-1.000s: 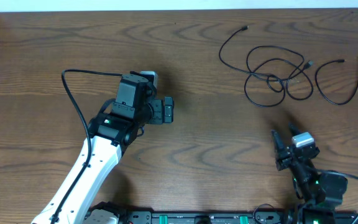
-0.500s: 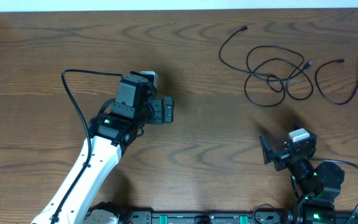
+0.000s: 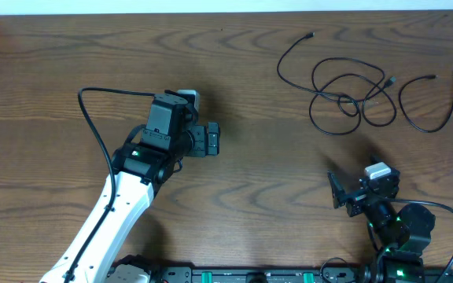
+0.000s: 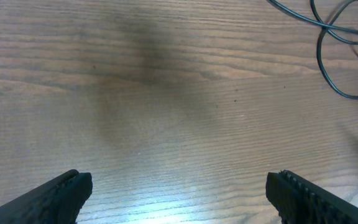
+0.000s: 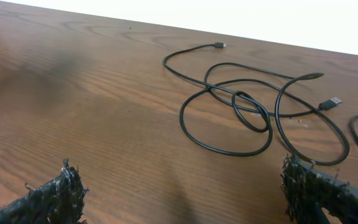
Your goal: Untangle cables
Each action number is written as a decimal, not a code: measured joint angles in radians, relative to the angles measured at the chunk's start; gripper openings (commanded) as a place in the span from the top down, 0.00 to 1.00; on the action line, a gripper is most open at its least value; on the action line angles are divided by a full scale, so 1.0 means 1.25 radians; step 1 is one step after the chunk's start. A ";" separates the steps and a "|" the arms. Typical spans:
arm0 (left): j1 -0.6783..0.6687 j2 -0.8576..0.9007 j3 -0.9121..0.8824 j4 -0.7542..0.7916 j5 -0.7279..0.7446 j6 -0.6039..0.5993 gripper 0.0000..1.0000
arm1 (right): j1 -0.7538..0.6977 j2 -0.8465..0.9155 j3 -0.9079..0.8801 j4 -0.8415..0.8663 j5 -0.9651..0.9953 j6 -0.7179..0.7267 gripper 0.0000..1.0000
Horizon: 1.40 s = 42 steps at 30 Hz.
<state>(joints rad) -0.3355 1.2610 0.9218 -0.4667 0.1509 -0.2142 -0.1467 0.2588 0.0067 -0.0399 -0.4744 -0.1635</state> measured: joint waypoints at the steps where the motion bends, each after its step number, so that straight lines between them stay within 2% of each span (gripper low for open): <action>1: 0.000 0.000 0.000 0.000 0.000 0.000 0.03 | 0.000 0.001 0.000 0.000 0.000 0.000 0.01; 14: 0.000 0.000 0.000 0.000 0.000 0.000 0.03 | 0.000 -0.015 0.000 0.000 0.001 0.001 0.01; 26: 0.000 0.000 0.000 0.000 0.000 0.000 0.03 | 0.002 -0.131 0.000 -0.001 0.000 0.002 0.01; 36: 0.000 0.000 0.000 0.000 0.000 0.000 0.03 | 0.042 -0.197 0.000 0.000 0.009 0.002 0.01; 42: 0.000 0.000 0.000 0.000 0.000 0.000 0.03 | 0.109 -0.197 0.000 -0.003 0.096 0.009 0.01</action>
<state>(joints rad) -0.3355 1.2610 0.9218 -0.4667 0.1509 -0.2146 -0.0105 0.0120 0.0067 -0.0437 -0.3546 -0.1528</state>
